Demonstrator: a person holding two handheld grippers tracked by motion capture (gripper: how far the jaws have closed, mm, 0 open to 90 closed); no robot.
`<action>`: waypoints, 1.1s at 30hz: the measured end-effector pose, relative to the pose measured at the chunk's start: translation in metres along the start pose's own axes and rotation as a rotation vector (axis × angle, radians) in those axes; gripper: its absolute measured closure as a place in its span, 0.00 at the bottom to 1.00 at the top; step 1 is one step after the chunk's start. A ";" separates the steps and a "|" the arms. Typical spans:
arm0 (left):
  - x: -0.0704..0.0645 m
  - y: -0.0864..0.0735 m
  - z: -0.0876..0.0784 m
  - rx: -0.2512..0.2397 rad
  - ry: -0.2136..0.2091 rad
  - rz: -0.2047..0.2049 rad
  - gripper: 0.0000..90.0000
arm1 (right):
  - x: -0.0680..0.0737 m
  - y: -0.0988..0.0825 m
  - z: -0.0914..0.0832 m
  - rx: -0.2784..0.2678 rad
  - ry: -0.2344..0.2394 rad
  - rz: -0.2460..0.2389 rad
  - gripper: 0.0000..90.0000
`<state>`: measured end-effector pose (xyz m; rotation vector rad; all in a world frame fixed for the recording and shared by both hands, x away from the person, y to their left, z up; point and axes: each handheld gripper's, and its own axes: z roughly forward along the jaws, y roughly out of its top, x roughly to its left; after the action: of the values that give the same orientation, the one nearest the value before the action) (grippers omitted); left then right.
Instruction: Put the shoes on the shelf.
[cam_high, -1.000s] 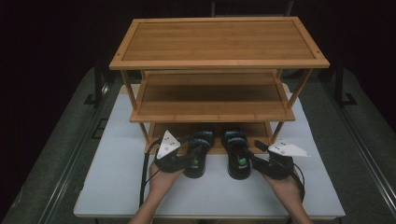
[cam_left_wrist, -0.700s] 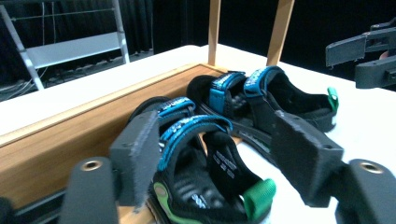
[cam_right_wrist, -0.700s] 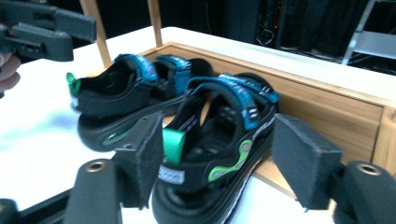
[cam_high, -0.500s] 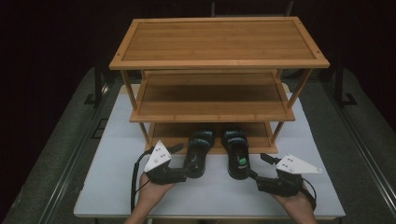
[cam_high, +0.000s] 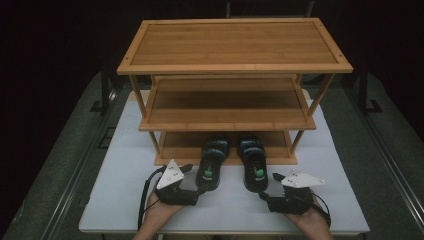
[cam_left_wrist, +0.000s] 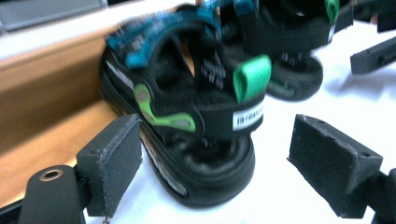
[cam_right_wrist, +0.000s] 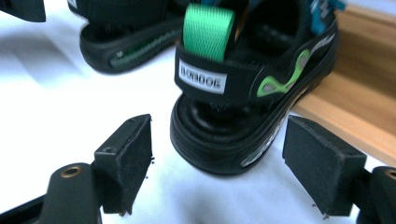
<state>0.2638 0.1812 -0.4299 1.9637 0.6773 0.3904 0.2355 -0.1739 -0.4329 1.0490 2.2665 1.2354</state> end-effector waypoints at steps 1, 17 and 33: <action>0.000 -0.002 0.003 0.025 -0.002 -0.001 0.18 | 0.000 -0.001 0.002 0.016 0.001 0.001 0.26; 0.003 -0.007 0.028 0.187 0.010 0.010 0.18 | 0.005 -0.001 0.030 0.130 -0.055 -0.026 0.24; 0.008 -0.002 0.034 0.194 -0.020 -0.003 0.21 | -0.004 0.006 0.035 0.179 -0.036 -0.095 0.23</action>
<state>0.2881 0.1627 -0.4472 2.1467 0.7288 0.3123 0.2619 -0.1546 -0.4473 1.0029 2.4042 0.9825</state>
